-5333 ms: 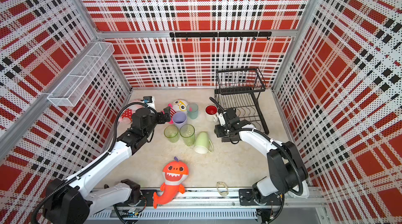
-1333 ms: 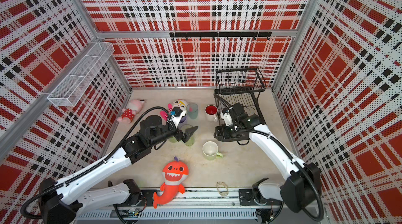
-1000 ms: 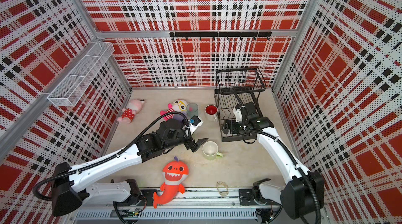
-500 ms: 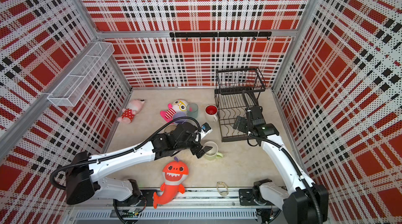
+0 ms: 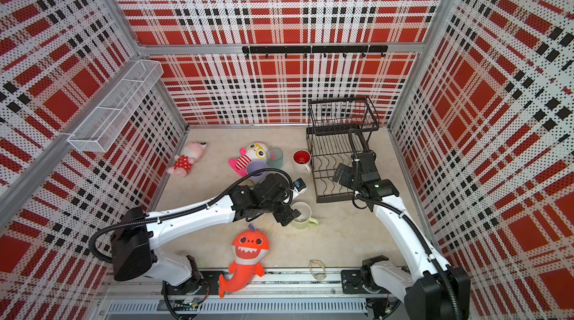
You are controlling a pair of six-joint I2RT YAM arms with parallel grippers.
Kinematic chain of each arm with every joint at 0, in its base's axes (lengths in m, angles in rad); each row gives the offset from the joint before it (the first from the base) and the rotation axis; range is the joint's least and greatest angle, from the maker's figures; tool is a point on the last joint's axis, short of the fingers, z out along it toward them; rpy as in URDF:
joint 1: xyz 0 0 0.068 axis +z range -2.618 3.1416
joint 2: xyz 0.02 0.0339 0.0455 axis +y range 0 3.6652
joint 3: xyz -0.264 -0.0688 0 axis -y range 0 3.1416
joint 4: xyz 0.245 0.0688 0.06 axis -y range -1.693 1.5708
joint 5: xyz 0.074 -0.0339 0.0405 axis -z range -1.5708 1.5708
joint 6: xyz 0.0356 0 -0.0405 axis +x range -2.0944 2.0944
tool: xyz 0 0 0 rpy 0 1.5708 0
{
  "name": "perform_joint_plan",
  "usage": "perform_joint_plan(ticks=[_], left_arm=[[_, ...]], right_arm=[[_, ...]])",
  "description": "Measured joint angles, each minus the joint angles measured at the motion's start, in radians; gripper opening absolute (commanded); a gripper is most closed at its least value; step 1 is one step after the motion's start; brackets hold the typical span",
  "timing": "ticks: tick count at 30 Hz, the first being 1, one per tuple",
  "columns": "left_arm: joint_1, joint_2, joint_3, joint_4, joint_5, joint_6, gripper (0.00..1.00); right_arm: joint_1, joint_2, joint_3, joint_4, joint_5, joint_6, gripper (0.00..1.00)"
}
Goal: Load cups into a dish rack
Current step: Pick up the cup from the center of the table.
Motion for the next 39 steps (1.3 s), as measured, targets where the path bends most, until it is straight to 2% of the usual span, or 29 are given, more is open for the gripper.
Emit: perform_joint_plan(ticks=[7, 17, 21, 26, 30, 32, 39], left_arm=[[0.038, 0.042, 0.038, -0.047, 0.031, 0.006, 0.73], [0.039, 0.161, 0.085, -0.104, 0.058, -0.002, 0.6], [0.037, 0.192, 0.091, -0.13, 0.06, -0.008, 0.44], [0.037, 0.216, 0.136, -0.144, 0.07, -0.015, 0.32], [0.037, 0.235, 0.158, -0.136, 0.078, -0.019, 0.16], [0.037, 0.236, 0.158, -0.137, 0.081, -0.016, 0.13], [0.042, 0.236, 0.158, -0.146, 0.081, -0.012, 0.13]], right_arm=[[0.0, 0.002, -0.006, 0.001, -0.015, -0.003, 1.0], [0.0, 0.001, -0.032, 0.029, -0.039, -0.004, 1.0], [0.0, 0.001, -0.048, 0.031, -0.042, -0.004, 1.0], [0.0, 0.001, -0.059, 0.035, -0.048, -0.003, 1.0], [0.0, -0.001, -0.074, 0.043, -0.055, -0.002, 1.0], [0.0, -0.001, -0.078, 0.043, -0.058, -0.001, 1.0], [0.0, -0.002, -0.08, 0.051, -0.062, 0.001, 1.0]])
